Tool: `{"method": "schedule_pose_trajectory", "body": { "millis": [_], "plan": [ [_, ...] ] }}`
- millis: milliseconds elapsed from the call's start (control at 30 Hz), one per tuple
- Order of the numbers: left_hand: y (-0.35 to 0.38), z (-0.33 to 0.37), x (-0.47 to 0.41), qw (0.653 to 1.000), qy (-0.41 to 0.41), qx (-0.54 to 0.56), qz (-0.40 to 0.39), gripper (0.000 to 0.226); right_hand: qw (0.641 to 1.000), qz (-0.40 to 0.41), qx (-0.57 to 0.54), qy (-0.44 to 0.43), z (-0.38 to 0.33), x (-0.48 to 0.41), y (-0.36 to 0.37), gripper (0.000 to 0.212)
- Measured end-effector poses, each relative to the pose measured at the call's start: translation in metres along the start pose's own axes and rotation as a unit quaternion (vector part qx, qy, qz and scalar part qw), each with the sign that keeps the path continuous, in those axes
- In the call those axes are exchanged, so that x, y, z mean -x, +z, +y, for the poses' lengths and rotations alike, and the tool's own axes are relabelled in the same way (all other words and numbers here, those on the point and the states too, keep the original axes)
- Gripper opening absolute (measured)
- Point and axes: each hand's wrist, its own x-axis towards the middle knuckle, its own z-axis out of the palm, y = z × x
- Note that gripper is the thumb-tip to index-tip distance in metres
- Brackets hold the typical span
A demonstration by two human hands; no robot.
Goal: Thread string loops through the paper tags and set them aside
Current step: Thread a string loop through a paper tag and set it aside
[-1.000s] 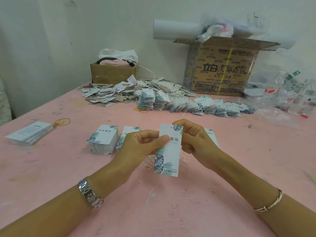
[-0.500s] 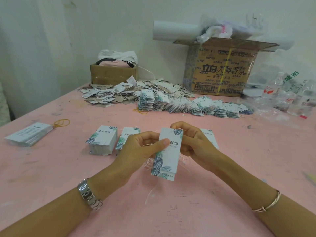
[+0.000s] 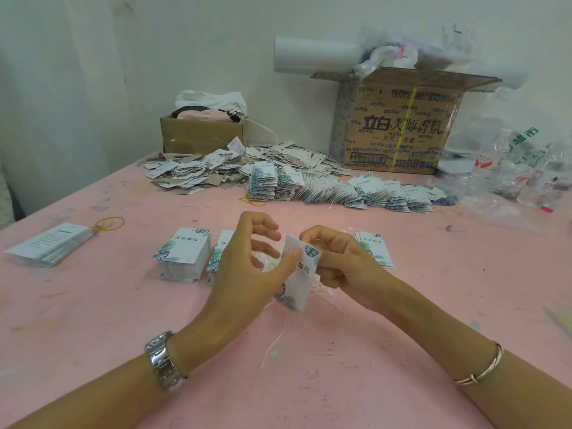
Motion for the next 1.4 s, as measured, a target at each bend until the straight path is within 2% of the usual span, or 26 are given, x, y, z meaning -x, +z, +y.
{"method": "schedule_pose_trajectory", "body": {
  "millis": [133, 300, 433, 600, 733, 833, 1033, 1200, 1300, 1400],
  "plan": [
    [-0.002, 0.002, 0.000, 0.991, 0.099, -0.081, 0.038, 0.024, 1.000, -0.008, -0.002, 0.005, 0.000, 0.000, 0.000, 0.015],
    [-0.005, 0.003, -0.001, 0.984, 0.136, -0.100, 0.050, 0.010, 1.000, -0.011, -0.016, 0.015, 0.000, 0.000, -0.001, 0.014],
    [-0.005, 0.007, 0.001, 0.977, 0.174, -0.113, 0.052, 0.019, 0.999, -0.024, -0.032, 0.037, 0.001, -0.001, -0.003, 0.013],
    [-0.005, 0.007, 0.002, 0.981, 0.148, -0.119, 0.046, 0.012, 0.998, -0.048, -0.005, 0.050, 0.002, -0.002, -0.008, 0.014],
    [-0.003, 0.009, 0.002, 0.985, 0.112, -0.117, 0.056, 0.017, 0.996, -0.062, -0.010, 0.065, 0.003, -0.004, -0.014, 0.006],
    [-0.004, 0.008, 0.001, 0.985, 0.107, -0.119, 0.071, 0.013, 0.996, -0.023, -0.052, 0.070, 0.003, -0.006, -0.022, 0.012],
    [-0.006, 0.004, 0.000, 0.997, 0.043, -0.033, 0.055, 0.013, 0.989, 0.073, -0.118, 0.049, 0.003, -0.009, -0.037, 0.016],
    [-0.006, 0.002, 0.000, 0.997, 0.040, -0.029, 0.054, 0.010, 0.980, 0.146, -0.124, 0.061, 0.003, -0.011, -0.044, 0.021],
    [-0.006, -0.001, -0.001, 0.997, 0.044, -0.028, 0.056, 0.020, 0.971, 0.186, -0.138, 0.055, 0.004, -0.011, -0.046, 0.023],
    [-0.006, -0.001, -0.001, 0.997, 0.044, -0.025, 0.060, 0.020, 0.963, 0.216, -0.157, 0.049, 0.002, -0.012, -0.046, 0.024]
  ]
}}
